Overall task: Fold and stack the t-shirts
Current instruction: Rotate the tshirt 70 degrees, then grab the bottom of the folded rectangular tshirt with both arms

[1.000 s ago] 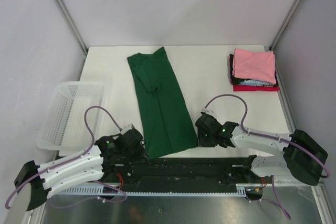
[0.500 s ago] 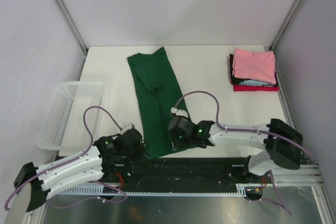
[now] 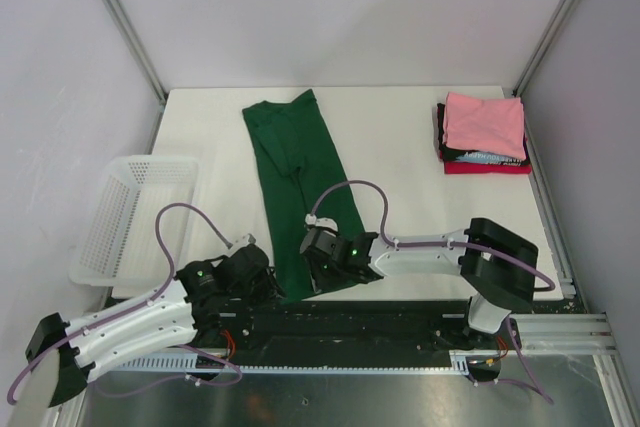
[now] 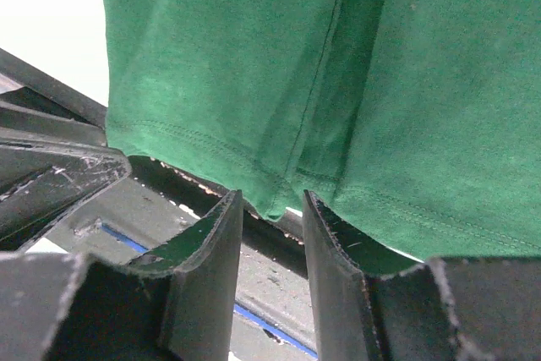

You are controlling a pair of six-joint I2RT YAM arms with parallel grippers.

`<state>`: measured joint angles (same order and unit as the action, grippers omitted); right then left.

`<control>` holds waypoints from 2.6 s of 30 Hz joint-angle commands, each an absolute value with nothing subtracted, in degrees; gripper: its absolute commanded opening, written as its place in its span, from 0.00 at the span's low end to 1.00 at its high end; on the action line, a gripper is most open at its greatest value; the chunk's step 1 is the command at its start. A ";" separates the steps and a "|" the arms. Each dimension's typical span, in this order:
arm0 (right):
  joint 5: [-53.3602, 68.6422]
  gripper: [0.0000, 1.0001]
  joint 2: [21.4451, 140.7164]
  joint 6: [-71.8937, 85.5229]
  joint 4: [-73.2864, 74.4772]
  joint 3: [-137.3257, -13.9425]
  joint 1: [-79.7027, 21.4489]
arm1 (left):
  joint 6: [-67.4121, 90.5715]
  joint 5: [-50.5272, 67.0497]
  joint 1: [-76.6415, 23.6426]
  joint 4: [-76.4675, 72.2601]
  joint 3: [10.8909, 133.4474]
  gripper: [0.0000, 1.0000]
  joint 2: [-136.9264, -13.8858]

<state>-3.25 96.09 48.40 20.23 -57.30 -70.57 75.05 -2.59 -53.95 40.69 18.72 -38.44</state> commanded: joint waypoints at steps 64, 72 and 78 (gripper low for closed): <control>-6.69 0.13 97.71 49.52 27.03 -60.33 -71.07 | 76.57 -0.44 -53.61 30.89 16.54 0.24 -46.25; -7.19 0.40 92.32 49.22 28.00 -60.35 -69.96 | 75.74 1.39 -53.61 30.37 18.19 0.04 -46.35; -14.46 0.49 84.39 50.23 32.53 -58.09 -67.40 | 75.66 1.78 -53.70 30.34 19.27 0.00 -46.29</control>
